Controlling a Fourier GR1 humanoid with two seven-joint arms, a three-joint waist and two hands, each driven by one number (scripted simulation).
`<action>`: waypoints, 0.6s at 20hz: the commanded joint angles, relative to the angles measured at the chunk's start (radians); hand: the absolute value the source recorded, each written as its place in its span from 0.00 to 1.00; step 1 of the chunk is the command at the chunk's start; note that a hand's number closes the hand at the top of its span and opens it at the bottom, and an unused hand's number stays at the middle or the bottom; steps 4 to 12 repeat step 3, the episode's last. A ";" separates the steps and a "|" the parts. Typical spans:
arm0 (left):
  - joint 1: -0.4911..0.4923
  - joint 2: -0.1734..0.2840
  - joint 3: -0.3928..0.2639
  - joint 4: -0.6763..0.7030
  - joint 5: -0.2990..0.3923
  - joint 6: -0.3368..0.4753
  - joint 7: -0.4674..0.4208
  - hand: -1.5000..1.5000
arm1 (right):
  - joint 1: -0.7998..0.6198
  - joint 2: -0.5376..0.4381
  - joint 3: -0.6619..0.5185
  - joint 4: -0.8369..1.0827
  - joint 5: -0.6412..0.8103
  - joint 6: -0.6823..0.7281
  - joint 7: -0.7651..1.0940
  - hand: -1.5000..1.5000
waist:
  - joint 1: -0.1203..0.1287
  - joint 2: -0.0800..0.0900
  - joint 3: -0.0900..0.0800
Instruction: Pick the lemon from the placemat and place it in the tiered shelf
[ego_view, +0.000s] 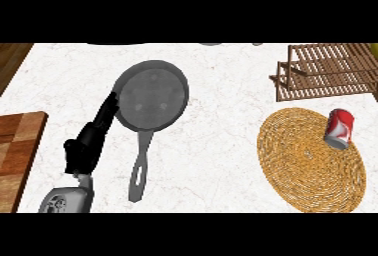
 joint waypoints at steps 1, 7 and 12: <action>-0.018 -0.020 -0.011 0.042 -0.010 0.011 -0.031 0.50 | 0.106 -0.105 -0.086 0.150 -0.051 0.146 -0.096 0.00 | 0.004 0.004 0.001; 0.004 0.011 0.007 0.006 0.004 -0.009 -0.007 0.50 | 0.232 -0.095 -0.148 0.180 -0.065 0.200 -0.183 0.00 | -0.011 -0.001 0.001; 0.004 0.011 0.007 0.006 0.004 -0.009 -0.007 0.50 | 0.232 -0.095 -0.148 0.180 -0.065 0.200 -0.183 0.00 | -0.011 -0.001 0.001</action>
